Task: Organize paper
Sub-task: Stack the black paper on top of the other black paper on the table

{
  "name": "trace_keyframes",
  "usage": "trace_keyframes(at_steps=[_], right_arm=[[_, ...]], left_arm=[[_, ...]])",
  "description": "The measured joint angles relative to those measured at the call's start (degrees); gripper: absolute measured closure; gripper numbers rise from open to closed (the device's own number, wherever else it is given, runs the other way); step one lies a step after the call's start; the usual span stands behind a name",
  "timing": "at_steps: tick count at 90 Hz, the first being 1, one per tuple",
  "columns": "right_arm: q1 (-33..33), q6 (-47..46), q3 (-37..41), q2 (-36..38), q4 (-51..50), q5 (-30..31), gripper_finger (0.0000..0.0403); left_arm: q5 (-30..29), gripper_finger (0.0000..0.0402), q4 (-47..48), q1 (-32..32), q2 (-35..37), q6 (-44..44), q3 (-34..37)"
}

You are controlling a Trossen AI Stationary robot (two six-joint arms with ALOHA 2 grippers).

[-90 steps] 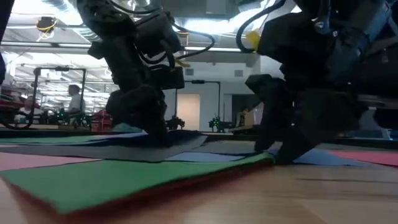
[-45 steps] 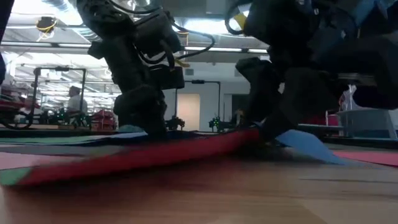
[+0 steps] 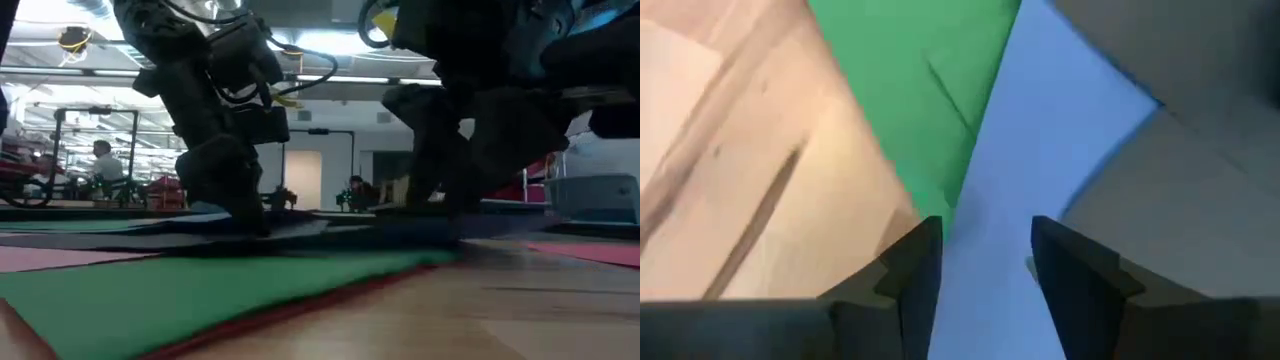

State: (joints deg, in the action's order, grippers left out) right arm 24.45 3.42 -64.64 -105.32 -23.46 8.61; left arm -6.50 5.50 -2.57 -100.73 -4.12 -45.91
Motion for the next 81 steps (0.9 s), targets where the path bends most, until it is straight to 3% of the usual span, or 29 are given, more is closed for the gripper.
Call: trace_keyframes(at_steps=[24,56,81], right_arm=[[-0.42,-0.40,0.86,0.04,-2.10,3.53,0.0256],[-0.42,-0.62,0.41,0.37,-2.07,0.26,0.0256],[-0.48,-2.96,0.02,1.31,-5.23,2.83,0.0256]], left_arm=[[0.03,0.0402,-1.19,-0.02,-0.04,0.00,0.07],[0.00,0.0402,-1.38,-0.04,-0.04,0.02,0.04],[-0.02,0.0402,-1.41,-0.07,-0.04,0.02,0.00]])
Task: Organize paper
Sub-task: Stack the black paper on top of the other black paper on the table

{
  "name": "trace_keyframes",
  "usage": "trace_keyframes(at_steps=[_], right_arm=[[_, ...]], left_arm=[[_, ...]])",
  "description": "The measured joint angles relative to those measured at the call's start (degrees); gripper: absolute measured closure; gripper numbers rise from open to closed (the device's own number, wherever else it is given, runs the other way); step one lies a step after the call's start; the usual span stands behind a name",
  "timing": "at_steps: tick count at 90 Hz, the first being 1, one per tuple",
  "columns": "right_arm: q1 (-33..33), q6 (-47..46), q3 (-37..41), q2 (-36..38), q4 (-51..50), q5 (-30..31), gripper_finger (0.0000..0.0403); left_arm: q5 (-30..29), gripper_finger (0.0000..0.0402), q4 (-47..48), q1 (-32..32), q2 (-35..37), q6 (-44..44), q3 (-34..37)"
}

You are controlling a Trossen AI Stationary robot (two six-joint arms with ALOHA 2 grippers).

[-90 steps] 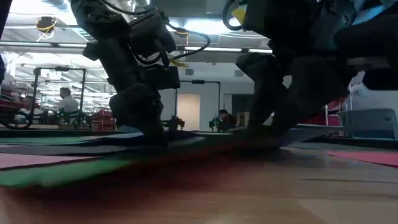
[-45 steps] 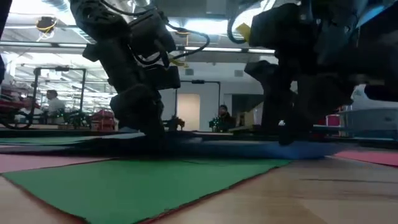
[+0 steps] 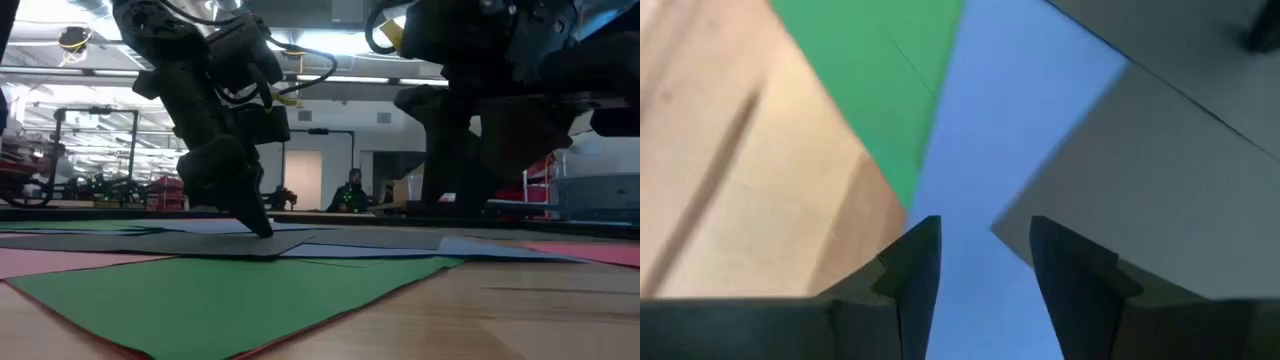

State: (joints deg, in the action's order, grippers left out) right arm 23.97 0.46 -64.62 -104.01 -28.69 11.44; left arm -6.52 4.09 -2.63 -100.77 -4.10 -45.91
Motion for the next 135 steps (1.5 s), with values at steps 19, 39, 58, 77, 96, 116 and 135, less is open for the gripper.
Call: trace_keyframes(at_steps=[19,39,58,77,96,116,135], right_arm=[[0.00,-0.06,2.12,0.02,0.63,2.25,0.0256],[0.00,0.57,4.67,0.01,5.73,4.20,0.0256],[-0.11,2.96,4.70,-2.03,7.57,4.22,0.0256],[-0.04,4.43,4.52,-4.22,8.97,4.69,0.0256],[-0.64,4.49,4.58,-4.48,10.05,8.09,0.0256],[-0.75,4.40,4.65,-4.26,9.56,9.52,0.0256],[-0.76,4.03,2.87,-4.28,6.75,11.83,0.0256]], left_arm=[[0.00,0.0402,-0.12,0.00,0.00,-0.02,0.00],[-0.02,0.0402,-0.16,0.00,0.00,-0.01,0.00],[-0.02,0.0402,-0.19,0.00,0.00,-0.11,0.00],[0.00,0.0402,-0.19,0.00,0.00,-0.17,-0.02],[0.00,0.0402,-0.28,0.00,0.00,-0.20,-0.02],[-0.02,0.0402,-0.29,-0.02,-0.01,-0.31,0.00],[0.00,0.0402,-0.29,0.00,0.00,-0.34,-0.02]])
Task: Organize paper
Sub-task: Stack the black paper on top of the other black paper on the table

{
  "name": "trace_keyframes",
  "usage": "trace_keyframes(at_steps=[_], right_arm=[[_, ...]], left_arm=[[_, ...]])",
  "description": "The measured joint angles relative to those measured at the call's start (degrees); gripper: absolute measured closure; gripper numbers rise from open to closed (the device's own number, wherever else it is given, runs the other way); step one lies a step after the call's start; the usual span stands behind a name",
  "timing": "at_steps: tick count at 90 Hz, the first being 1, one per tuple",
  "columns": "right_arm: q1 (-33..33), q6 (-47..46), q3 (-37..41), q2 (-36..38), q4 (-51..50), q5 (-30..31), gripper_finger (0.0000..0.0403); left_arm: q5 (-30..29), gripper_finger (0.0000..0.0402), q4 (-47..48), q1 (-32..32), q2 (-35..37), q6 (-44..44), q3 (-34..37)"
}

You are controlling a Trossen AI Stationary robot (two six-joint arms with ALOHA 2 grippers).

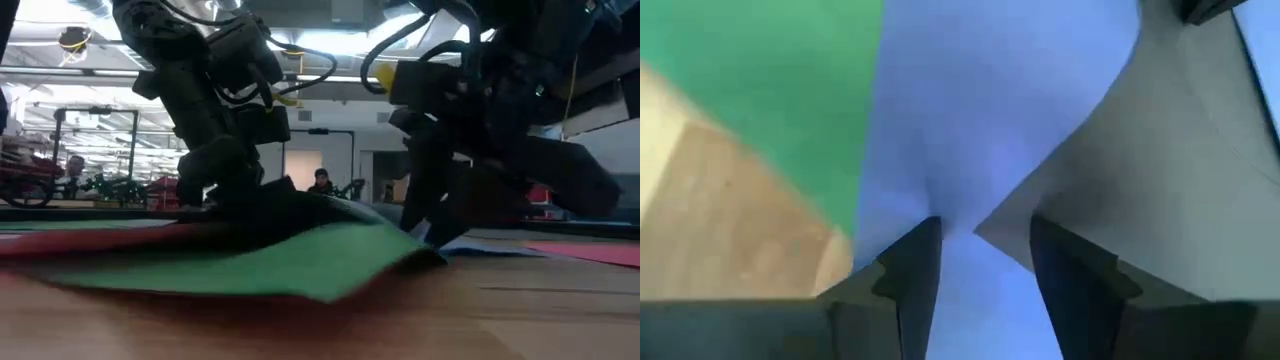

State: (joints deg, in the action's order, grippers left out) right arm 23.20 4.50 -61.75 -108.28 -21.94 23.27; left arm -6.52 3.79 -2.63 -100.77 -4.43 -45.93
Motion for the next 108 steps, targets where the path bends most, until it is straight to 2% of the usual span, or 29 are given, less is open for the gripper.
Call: trace_keyframes(at_steps=[25,44,50,59,69,108], right_arm=[[0.00,-1.13,-0.08,0.01,-0.33,4.19,0.0256],[0.00,-3.03,-0.11,-0.01,-0.31,4.24,0.0256],[0.00,-4.15,-0.14,0.01,0.26,3.78,0.0256],[0.01,-6.09,-0.18,0.01,1.46,-0.45,0.0256],[0.68,-6.47,-0.18,0.01,-1.78,-3.28,0.0256],[0.81,-4.01,0.52,0.14,-2.16,-1.57,0.0256]], left_arm=[[-0.02,0.0402,0.02,-0.04,-0.01,-0.08,0.00],[-0.02,0.0402,0.02,-0.04,0.00,-0.08,0.00],[-0.02,0.0402,0.02,-0.04,0.00,-0.08,0.00],[-0.02,0.0402,0.02,-0.04,0.00,-0.08,0.00],[-0.01,0.0402,0.04,-0.04,0.00,-0.08,0.00],[0.04,0.0402,-0.26,-0.07,-0.02,-0.08,0.00]])
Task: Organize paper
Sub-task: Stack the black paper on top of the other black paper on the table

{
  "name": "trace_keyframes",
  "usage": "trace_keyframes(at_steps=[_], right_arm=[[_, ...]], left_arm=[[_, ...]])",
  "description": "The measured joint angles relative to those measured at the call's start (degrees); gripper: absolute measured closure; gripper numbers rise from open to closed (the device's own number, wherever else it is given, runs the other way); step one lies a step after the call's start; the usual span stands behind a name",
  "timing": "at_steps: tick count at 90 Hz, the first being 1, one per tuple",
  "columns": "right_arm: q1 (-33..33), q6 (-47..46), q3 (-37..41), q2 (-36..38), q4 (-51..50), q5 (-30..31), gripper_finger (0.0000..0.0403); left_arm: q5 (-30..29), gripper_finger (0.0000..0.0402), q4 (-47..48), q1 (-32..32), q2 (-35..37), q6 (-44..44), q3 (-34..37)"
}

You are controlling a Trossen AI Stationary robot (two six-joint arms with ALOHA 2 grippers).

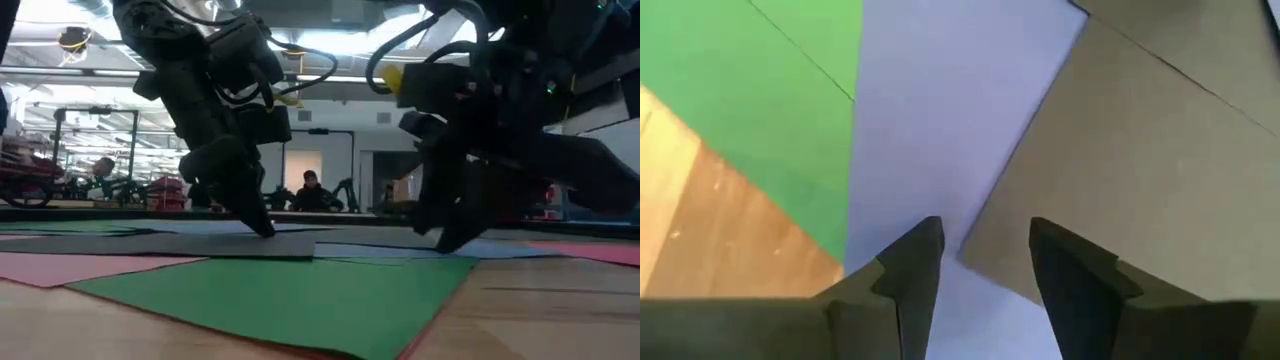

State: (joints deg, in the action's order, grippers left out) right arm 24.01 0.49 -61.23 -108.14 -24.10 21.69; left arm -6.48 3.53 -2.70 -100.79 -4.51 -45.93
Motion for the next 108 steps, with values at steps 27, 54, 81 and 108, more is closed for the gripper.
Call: trace_keyframes(at_steps=[27,54,81,108], right_arm=[[-2.90,-0.08,0.07,-0.07,3.78,2.29,0.0256],[-2.57,3.73,0.07,0.00,1.89,1.23,0.0256],[0.42,4.31,0.07,1.06,-3.79,2.44,0.0256],[0.37,4.16,0.02,1.11,-4.07,-1.16,0.0256]], left_arm=[[0.17,0.0402,0.02,-0.04,0.00,-0.02,0.00],[0.30,0.0402,0.04,-0.04,0.00,0.25,0.00],[0.33,0.0402,-0.68,-0.04,0.00,0.37,0.09],[0.57,0.0402,-2.16,-0.04,-0.04,0.39,0.02]])
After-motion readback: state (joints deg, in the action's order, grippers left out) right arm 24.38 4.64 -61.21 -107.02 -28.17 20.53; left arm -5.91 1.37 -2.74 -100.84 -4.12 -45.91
